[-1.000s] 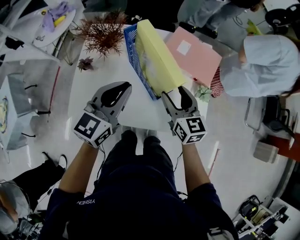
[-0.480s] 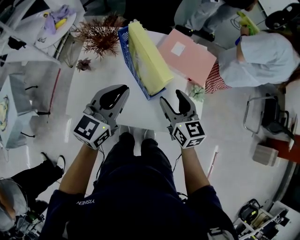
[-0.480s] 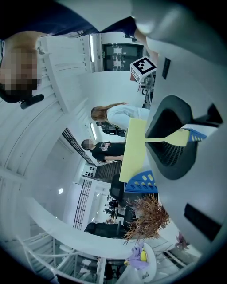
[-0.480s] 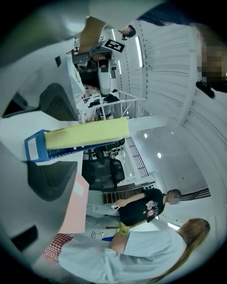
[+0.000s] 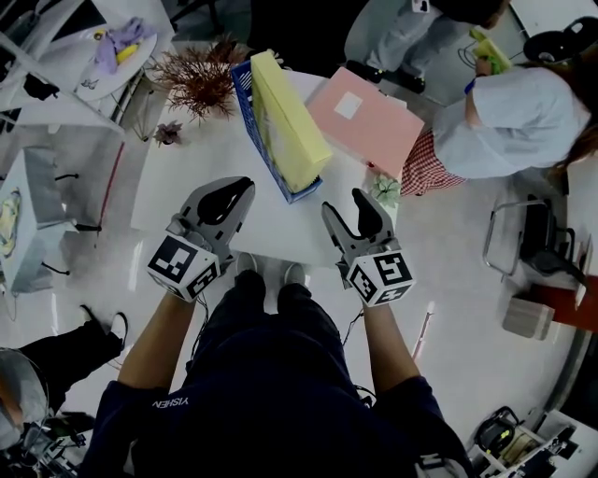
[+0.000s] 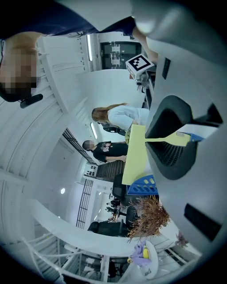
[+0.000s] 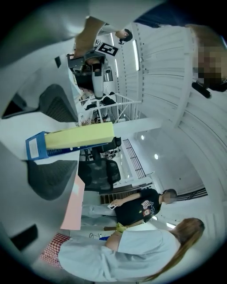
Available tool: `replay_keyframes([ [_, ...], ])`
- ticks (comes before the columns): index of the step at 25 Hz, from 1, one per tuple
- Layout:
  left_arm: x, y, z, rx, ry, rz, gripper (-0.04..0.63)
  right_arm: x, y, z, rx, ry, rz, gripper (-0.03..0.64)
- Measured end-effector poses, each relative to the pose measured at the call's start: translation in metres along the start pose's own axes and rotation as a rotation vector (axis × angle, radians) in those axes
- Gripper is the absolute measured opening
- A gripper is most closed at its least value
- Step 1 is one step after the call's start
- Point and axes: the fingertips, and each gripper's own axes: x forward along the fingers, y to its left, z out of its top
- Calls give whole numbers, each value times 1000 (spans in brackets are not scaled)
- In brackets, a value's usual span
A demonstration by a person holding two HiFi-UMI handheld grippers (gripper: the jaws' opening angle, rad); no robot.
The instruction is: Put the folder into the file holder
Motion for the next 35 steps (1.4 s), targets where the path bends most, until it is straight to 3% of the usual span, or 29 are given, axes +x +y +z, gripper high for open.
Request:
replay_keyframes([
  [16,-4,-16,3,11,-1,4,48,-15,20,24,-14,-39,79,169],
  [35,-10,-7,9,8,-23,45,48,-11,34,47,-22,-79,136,107],
])
